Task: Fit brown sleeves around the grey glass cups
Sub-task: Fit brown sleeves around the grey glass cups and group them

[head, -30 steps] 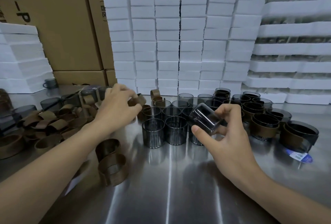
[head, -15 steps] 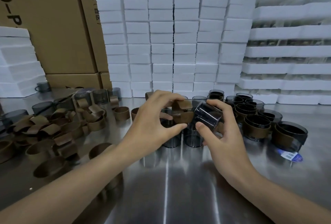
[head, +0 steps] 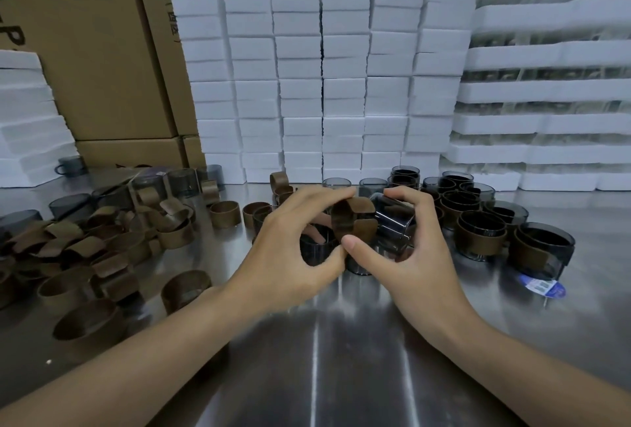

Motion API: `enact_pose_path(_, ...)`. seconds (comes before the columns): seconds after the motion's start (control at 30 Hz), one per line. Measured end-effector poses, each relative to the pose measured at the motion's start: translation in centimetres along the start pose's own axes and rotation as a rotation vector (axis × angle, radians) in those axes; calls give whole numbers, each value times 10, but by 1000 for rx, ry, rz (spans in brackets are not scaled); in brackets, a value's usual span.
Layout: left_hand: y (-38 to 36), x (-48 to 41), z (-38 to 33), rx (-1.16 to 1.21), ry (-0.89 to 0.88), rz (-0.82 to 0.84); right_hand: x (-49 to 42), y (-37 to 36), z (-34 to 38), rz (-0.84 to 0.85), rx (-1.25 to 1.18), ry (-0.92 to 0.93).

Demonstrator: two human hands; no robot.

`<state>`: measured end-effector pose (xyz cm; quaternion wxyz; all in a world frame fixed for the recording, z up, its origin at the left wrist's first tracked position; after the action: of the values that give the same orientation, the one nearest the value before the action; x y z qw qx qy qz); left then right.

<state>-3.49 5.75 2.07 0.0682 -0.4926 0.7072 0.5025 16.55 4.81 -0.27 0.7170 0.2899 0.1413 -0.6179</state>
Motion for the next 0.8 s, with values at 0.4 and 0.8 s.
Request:
enact_pose_path(0.4,-1,-3,-5,141,93,-54,2,-2,8,40,71,60)
enact_pose_path(0.8,0,-4,4,151,126,-46,3,-7,10,-1,-8,108)
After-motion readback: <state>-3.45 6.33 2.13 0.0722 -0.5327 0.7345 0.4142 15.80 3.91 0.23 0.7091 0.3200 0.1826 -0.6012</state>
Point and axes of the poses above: each hand's wrist, its own x-axis away from the middle knuckle, its own y-axis out of the back of the hand, z = x × y, the point moved 1 cm from there along -x, towards the middle knuckle, and after that the axes turned 13 degrees about z, right-handed, at the moved point
